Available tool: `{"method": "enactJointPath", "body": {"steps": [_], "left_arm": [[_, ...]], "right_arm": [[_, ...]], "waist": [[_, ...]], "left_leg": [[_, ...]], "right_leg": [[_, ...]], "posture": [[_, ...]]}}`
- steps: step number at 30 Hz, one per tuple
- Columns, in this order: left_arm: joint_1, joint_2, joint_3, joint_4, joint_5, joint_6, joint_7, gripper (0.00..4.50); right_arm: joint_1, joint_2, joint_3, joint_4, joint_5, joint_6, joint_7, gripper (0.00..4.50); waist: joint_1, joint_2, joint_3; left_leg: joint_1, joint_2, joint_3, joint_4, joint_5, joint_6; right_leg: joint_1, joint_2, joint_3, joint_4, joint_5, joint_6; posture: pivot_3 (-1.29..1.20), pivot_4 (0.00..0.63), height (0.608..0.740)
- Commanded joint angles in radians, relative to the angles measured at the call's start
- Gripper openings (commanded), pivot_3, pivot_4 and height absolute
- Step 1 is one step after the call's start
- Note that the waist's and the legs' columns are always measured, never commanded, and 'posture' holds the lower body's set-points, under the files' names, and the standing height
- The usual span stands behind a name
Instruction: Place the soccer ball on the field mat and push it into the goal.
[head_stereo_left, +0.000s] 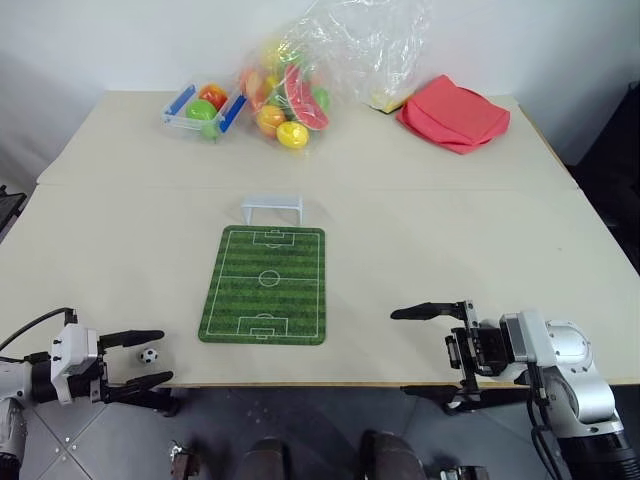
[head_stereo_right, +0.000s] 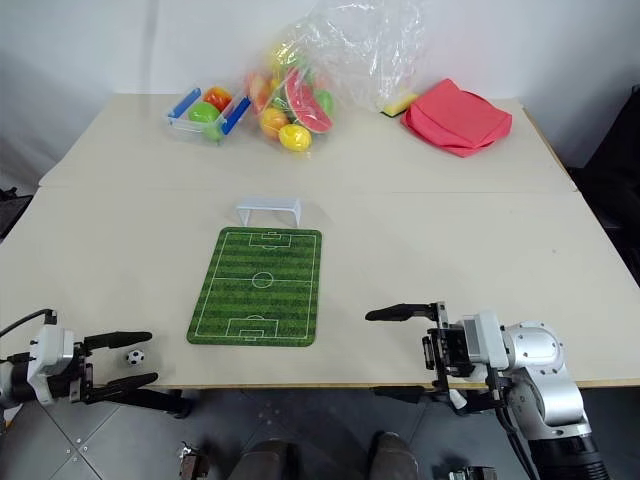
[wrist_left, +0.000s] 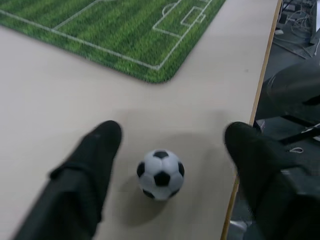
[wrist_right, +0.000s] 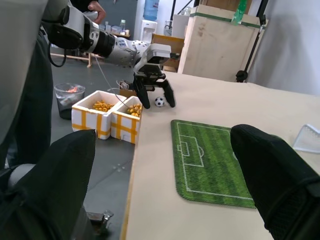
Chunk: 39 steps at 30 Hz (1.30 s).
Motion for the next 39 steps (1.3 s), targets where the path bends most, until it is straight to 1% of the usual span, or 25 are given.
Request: {"method": "enactJointPath", "body": {"steps": [1, 5, 6, 8, 11, 14, 16, 18, 22, 26, 33, 36, 37, 38, 39], "left_arm": [[-0.013, 0.017, 0.009, 0.039, 0.012, -0.019, 0.002, 2.29], [-0.035, 0.011, -0.004, 0.047, 0.015, -0.016, -0.001, 0.97], [-0.041, 0.005, -0.008, 0.021, 0.006, 0.008, 0.006, 0.86], [-0.052, -0.005, -0.017, -0.033, -0.011, 0.04, 0.013, 0.86], [-0.087, -0.019, -0.06, -0.183, -0.045, 0.143, 0.033, 0.86], [-0.155, -0.044, -0.118, -0.303, -0.052, 0.231, 0.068, 0.86], [-0.23, -0.067, -0.196, -0.338, 0.002, 0.251, 0.085, 0.86], [-0.315, -0.105, -0.287, -0.332, 0.076, 0.269, 0.119, 0.86], [-0.381, -0.152, -0.362, -0.28, 0.14, 0.253, 0.14, 0.86], [-0.398, -0.175, -0.39, -0.235, 0.166, 0.221, 0.143, 0.86], [-0.405, -0.193, -0.399, -0.19, 0.167, 0.216, 0.134, 0.86], [-0.405, -0.198, -0.408, -0.165, 0.179, 0.188, 0.128, 0.86], [-0.404, -0.203, -0.406, -0.156, 0.182, 0.176, 0.134, 1.6], [-0.402, -0.205, -0.407, -0.151, 0.179, 0.173, 0.13, 1.82], [-0.402, -0.21, -0.403, -0.143, 0.175, 0.156, 0.128, 2.13]], "right_arm": [[-0.011, -0.008, -0.026, -0.009, 0.0, -0.012, -0.012, 4.5], [-0.009, -0.005, -0.034, -0.002, -0.01, -0.021, -0.028, 4.5], [-0.005, -0.005, -0.041, 0.008, -0.011, -0.03, -0.027, 4.5], [0.002, -0.007, -0.051, 0.025, -0.011, -0.042, -0.021, 4.5], [0.01, -0.014, -0.068, 0.043, -0.002, -0.043, -0.014, 4.5], [0.022, -0.027, -0.082, 0.065, -0.001, -0.038, 0.004, 4.5], [0.029, -0.043, -0.096, 0.096, -0.004, -0.041, 0.019, 4.5], [0.037, -0.055, -0.111, 0.139, -0.017, -0.061, 0.031, 4.5], [0.054, -0.052, -0.119, 0.159, -0.027, -0.094, 0.033, 4.5], [0.074, -0.036, -0.116, 0.132, -0.023, -0.111, 0.009, 4.5], [0.092, -0.025, -0.114, 0.11, -0.032, -0.119, -0.028, 4.5], [0.102, -0.026, -0.112, 0.099, -0.033, -0.12, -0.039, 4.5], [0.106, -0.025, -0.112, 0.093, -0.033, -0.12, -0.044, 4.5], [0.109, -0.025, -0.112, 0.088, -0.033, -0.118, -0.048, 4.5], [0.11, -0.026, -0.11, 0.084, -0.033, -0.116, -0.052, 4.5]], "waist": [[0.0, 0.0, 0.0], [0.001, 0.0, 0.0], [0.002, 0.0, 0.0], [0.002, 0.0, 0.0], [0.008, 0.0, 0.0], [0.015, 0.0, 0.0], [0.015, 0.0, 0.0], [0.02, 0.0, 0.0], [0.018, 0.0, 0.0], [0.007, 0.0, 0.0], [0.016, 0.0, 0.0], [0.022, 0.0, 0.0], [0.023, 0.0, 0.0], [0.024, 0.0, 0.0], [0.024, 0.0, 0.0]], "left_leg": [[0.0, 0.0, 0.0, 0.0, 0.0, 0.0], [0.0, 0.0, 0.0, 0.001, 0.0, 0.0], [0.0, 0.0, 0.0, 0.001, 0.0, 0.0], [0.0, 0.0, 0.0, 0.001, 0.0, 0.0], [-0.001, 0.0, 0.0, 0.001, 0.0, 0.0], [-0.001, 0.0, 0.0, 0.003, 0.0, 0.0], [-0.001, 0.0, 0.001, 0.003, 0.0, 0.0], [-0.001, 0.0, 0.001, 0.003, 0.0, 0.0], [0.0, 0.0, 0.003, 0.004, 0.0, 0.0], [0.0, 0.001, 0.003, 0.003, 0.0, 0.0], [-0.001, 0.001, 0.003, 0.005, 0.0, 0.0], [-0.001, 0.001, 0.003, 0.005, 0.0, 0.0], [-0.001, 0.001, 0.003, 0.005, 0.0, 0.0], [-0.001, 0.001, 0.003, 0.005, 0.0, 0.0], [-0.001, 0.001, 0.003, 0.005, 0.0, 0.0]], "right_leg": [[0.0, 0.0, 0.0, 0.0, 0.0, 0.0], [0.0, 0.0, 0.0, 0.0, 0.0, 0.0], [0.0, 0.0, 0.0, 0.0, 0.0, 0.0], [0.0, 0.0, 0.0, 0.0, 0.0, 0.0], [0.0, 0.0, 0.0, 0.0, 0.0, 0.0], [0.0, 0.0, 0.001, 0.001, 0.0, -0.001], [0.0, 0.0, 0.001, 0.001, 0.001, -0.001], [0.0, 0.0, 0.001, 0.002, 0.001, -0.001], [0.0, 0.001, 0.002, 0.001, 0.001, -0.001], [-0.001, 0.002, 0.002, 0.001, 0.001, -0.001], [0.0, 0.002, 0.003, 0.001, 0.001, 0.0], [0.0, 0.002, 0.003, 0.001, 0.001, 0.0], [0.0, 0.002, 0.003, 0.001, 0.001, 0.0], [0.0, 0.002, 0.003, 0.001, 0.001, 0.0], [0.0, 0.002, 0.003, 0.001, 0.001, 0.0]], "posture": [[0.0, 0.15, 0.74], [0.0, 0.15, 0.74], [0.0, 0.15, 0.74], [0.0, 0.15, 0.74], [0.0, 0.15, 0.74], [0.0, 0.15, 0.74], [0.0, 0.15, 0.74], [0.0, 0.15, 0.74], [0.0, 0.15, 0.74], [0.0, 0.15, 0.74], [0.0, 0.15, 0.74], [0.0, 0.15, 0.74], [0.0, 0.15, 0.74], [0.0, 0.15, 0.74], [0.0, 0.15, 0.74]]}}
